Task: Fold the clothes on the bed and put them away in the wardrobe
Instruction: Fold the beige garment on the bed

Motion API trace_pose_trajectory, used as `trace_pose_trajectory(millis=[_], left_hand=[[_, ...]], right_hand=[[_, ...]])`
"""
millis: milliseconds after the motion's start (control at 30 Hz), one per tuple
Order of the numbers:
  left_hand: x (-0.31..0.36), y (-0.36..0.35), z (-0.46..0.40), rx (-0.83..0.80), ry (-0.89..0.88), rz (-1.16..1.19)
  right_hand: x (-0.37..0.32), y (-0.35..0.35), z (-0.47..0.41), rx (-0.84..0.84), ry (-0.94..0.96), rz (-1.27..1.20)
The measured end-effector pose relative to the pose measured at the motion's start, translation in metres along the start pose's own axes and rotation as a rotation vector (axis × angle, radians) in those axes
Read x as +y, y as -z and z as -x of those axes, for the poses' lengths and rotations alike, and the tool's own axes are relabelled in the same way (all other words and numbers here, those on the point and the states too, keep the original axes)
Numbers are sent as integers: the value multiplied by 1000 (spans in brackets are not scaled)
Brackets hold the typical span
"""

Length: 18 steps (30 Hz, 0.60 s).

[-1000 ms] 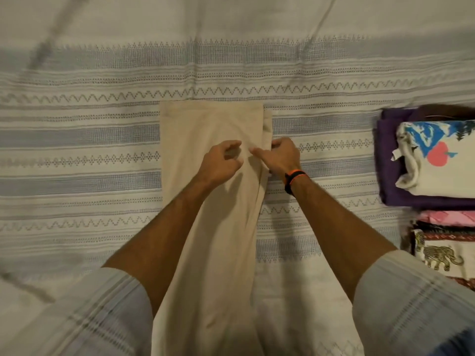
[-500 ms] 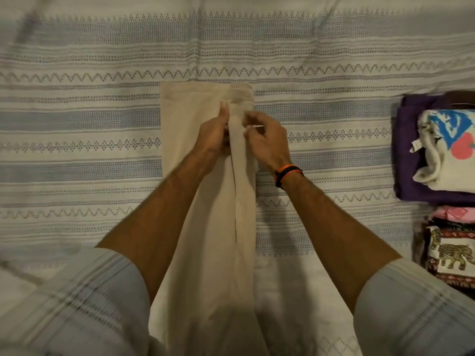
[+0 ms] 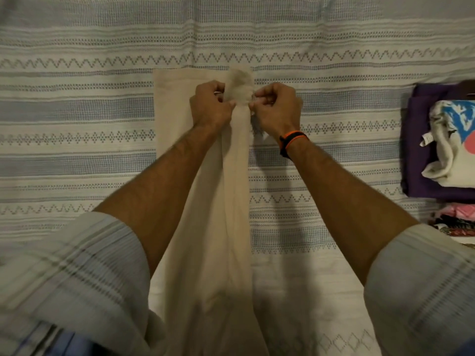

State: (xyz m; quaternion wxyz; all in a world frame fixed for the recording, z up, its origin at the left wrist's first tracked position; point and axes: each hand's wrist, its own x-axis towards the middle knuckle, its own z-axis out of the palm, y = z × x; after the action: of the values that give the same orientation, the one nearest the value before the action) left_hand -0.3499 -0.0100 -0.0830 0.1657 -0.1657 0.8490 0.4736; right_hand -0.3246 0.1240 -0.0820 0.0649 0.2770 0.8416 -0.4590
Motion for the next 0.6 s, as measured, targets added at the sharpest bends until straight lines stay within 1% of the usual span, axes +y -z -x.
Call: trace_pose_trajectory(millis=[100, 200, 367, 467, 567, 600], left_hand=[[-5, 1, -4, 0, 64, -41], [0, 6, -2, 12, 47, -86], [-9, 29, 2, 242, 43, -16], [-24, 49, 1, 331, 32, -79], [-38, 68, -4, 391, 92, -161], [-41, 72, -6, 388, 118, -196]], right_hand=[[5, -5, 0, -37, -76, 53], [3, -2, 4, -69, -64, 39], [-4, -3, 5, -110, -107, -15], [-8, -5, 4, -121, -138, -40], [-12, -10, 4, -120, -162, -58], [-12, -11, 3, -116, -171, -62]])
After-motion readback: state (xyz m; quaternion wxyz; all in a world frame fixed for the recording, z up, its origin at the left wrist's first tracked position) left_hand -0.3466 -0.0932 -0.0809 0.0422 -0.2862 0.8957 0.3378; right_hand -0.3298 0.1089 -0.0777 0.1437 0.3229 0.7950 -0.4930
